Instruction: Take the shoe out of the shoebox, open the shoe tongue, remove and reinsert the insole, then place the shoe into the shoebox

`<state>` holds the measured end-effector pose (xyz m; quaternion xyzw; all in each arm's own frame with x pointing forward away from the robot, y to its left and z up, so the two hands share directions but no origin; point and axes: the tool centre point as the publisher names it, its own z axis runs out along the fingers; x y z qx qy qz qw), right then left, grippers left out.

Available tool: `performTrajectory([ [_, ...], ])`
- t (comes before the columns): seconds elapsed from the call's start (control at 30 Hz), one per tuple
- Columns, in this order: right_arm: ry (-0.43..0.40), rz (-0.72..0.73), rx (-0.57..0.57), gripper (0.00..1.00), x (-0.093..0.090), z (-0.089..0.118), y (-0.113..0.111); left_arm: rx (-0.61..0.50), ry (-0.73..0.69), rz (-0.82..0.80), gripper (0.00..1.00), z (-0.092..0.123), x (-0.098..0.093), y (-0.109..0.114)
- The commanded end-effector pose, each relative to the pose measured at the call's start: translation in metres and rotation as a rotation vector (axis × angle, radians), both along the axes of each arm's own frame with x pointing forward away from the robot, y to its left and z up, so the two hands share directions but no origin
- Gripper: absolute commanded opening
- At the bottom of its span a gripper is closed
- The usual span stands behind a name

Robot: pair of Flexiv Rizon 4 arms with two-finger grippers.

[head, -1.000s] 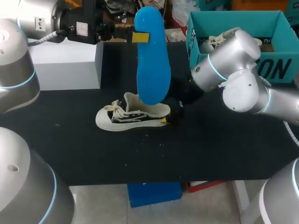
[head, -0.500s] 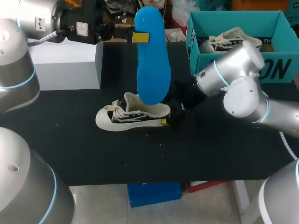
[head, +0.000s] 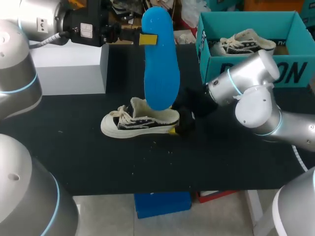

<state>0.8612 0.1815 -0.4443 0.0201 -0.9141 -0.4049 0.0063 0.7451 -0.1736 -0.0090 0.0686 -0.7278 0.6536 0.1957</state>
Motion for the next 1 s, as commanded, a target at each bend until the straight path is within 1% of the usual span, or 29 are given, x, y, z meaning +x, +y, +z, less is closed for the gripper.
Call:
performTrajectory([
  [0.03,0.011,0.014,-0.078,1.00,0.001,0.012,-0.009,0.000,-0.001,0.004,0.00,-0.001,-0.001,-0.002],
  [0.13,0.015,0.022,-0.146,1.00,0.001,0.022,-0.020,0.000,-0.001,0.004,0.00,-0.001,-0.001,-0.002],
  [0.27,0.016,0.026,-0.234,1.00,0.004,0.034,-0.027,0.000,-0.001,0.004,0.00,-0.001,-0.001,-0.002],
  [0.33,0.024,0.022,-0.316,1.00,0.006,0.037,-0.029,0.000,-0.001,0.004,0.00,-0.001,-0.001,-0.002],
  [0.4,0.027,0.005,-0.363,1.00,0.009,0.037,-0.030,0.000,-0.001,0.004,0.00,-0.001,-0.001,-0.002],
  [0.43,0.034,-0.005,-0.410,1.00,0.011,0.038,-0.030,0.000,-0.001,0.004,0.00,-0.001,-0.001,-0.002],
  [0.47,0.040,-0.007,-0.486,1.00,0.013,0.037,-0.029,0.000,-0.001,0.004,0.00,-0.001,-0.001,-0.002],
  [0.53,0.041,-0.021,-0.555,1.00,0.015,0.036,-0.026,0.000,-0.001,0.004,0.00,-0.001,-0.001,-0.002],
  [0.73,0.014,-0.063,-0.712,1.00,0.024,0.036,-0.010,0.000,-0.001,0.004,0.00,-0.001,-0.001,-0.002],
  [0.87,-0.016,-0.065,-0.753,1.00,0.028,0.040,0.001,0.000,-0.001,0.004,0.00,-0.001,-0.001,-0.002],
  [1.0,-0.030,-0.046,-0.768,1.00,0.030,0.043,0.008,0.000,-0.001,0.004,0.00,-0.001,-0.001,-0.002],
])
